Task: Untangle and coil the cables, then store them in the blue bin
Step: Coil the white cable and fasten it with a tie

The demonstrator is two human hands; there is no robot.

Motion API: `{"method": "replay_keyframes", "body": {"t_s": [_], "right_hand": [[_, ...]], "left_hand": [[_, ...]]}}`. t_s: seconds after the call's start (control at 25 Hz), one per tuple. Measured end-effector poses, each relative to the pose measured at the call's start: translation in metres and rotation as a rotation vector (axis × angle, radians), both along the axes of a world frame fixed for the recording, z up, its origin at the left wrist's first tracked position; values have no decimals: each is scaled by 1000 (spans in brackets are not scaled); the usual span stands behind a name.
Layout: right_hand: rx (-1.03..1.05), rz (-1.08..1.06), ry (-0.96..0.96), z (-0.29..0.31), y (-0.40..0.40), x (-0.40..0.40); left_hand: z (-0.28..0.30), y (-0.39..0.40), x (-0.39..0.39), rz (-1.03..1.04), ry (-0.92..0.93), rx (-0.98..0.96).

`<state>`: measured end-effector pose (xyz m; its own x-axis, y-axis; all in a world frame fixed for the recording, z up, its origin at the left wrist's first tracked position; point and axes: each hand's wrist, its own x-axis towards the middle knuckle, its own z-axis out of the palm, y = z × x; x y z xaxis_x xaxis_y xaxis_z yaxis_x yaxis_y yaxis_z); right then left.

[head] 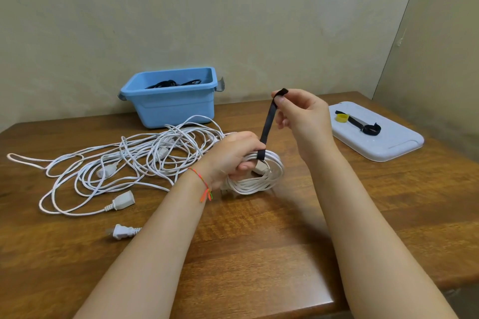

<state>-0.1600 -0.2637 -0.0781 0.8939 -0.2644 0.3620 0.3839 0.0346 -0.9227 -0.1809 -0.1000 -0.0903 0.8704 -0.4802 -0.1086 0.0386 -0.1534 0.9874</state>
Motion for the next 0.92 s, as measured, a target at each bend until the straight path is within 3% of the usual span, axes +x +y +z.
{"method": "replay_keyframes", "body": {"t_s": [0.28,0.48,0.6,0.76,0.92], "right_hand": [[-30,-186,-59,-1,6,-2],[30,-26,35,-1,14,-4],[-170,141,85,-2,15,-7],[-378,408,115,-2,15,-12],[-475,329,94,-5,20,-11]], "left_hand": [[3,-1,-3,-76,-5,19],[-5,3,7,111,-17,-156],[-9,8,16,206,0,-280],[-13,18,28,248,217,-516],[-13,17,28,242,282,-555]]}}
